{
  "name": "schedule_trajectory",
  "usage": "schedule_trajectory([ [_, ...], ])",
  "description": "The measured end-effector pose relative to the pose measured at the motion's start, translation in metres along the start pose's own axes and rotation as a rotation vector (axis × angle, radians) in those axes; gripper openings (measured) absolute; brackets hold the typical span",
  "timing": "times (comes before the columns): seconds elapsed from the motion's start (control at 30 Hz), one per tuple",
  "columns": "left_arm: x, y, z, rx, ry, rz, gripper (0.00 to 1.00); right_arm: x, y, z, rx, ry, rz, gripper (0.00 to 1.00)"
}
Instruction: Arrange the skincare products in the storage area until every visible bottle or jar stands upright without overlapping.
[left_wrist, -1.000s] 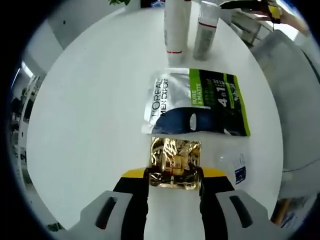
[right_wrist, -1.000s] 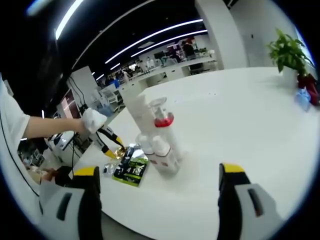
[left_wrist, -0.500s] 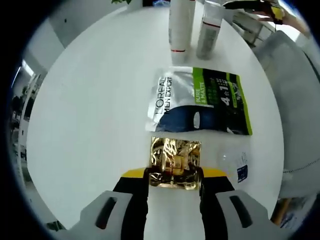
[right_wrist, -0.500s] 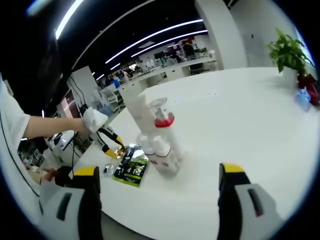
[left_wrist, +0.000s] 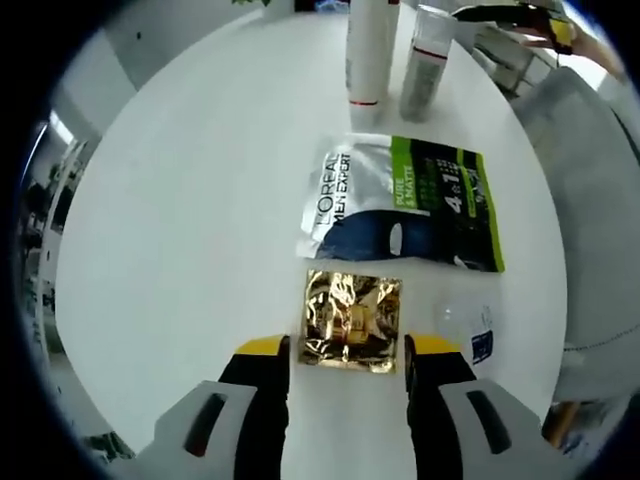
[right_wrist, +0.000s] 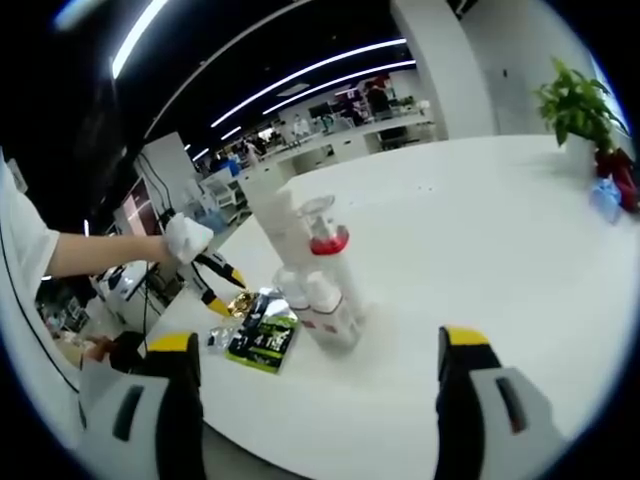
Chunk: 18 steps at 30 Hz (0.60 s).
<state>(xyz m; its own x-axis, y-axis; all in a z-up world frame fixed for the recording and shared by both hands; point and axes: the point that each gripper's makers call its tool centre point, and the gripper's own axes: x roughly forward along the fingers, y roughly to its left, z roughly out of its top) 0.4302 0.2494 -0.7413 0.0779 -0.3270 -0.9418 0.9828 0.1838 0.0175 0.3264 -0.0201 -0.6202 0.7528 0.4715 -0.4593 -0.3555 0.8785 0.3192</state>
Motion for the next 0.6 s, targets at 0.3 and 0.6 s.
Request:
schedule_trajectory([
  [0.3,-0.010,-0.017,-0.004,-0.019,-0.016,0.006,0.44,-0.001,0.003,0.000,-0.003,-0.004,0.008,0.99],
  [0.6,-0.019,-0.047,-0.014,-0.073,-0.044,-0.008,0.45,-0.003,0.005,0.003,-0.008,-0.010,0.014,0.99],
])
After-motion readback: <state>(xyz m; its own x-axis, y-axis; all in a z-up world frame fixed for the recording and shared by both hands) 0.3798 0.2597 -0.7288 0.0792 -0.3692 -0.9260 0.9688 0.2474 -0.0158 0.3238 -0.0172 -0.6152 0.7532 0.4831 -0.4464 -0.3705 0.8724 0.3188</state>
